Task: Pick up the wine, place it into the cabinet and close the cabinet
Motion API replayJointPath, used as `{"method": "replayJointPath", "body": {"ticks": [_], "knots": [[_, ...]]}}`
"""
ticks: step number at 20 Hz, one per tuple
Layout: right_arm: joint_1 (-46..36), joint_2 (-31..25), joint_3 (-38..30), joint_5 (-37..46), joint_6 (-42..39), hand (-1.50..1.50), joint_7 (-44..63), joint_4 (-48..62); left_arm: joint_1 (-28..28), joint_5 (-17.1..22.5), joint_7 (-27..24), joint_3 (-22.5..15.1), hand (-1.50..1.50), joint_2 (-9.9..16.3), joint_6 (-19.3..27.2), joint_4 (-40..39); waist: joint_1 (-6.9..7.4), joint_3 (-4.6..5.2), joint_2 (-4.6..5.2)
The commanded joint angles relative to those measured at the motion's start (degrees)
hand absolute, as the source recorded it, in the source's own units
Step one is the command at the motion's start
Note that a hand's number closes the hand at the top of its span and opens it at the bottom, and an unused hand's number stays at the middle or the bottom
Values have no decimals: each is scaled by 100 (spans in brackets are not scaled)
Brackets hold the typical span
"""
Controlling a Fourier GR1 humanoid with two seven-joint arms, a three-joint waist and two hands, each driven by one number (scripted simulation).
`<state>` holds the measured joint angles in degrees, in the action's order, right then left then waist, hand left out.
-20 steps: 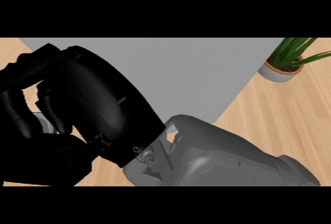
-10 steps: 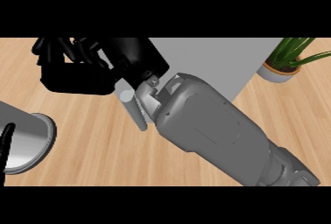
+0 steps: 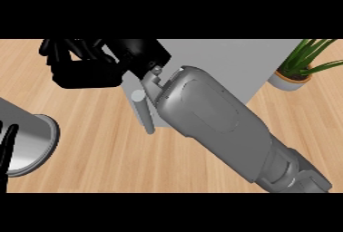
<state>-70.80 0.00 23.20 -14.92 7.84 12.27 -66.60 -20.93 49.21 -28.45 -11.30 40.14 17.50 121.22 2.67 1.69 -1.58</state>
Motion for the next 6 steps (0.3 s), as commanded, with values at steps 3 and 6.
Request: {"method": "replayJointPath", "body": {"ticks": [3,6], "knots": [[162,-571,-301,428,213,150,-341,983,5,49,47,149,-150,42,-71,32,-91,-157,226],[255,-625,-303,350,52,150,-492,1033,111,10,123,138,-150,0,123,78,-190,-168,237]]}}
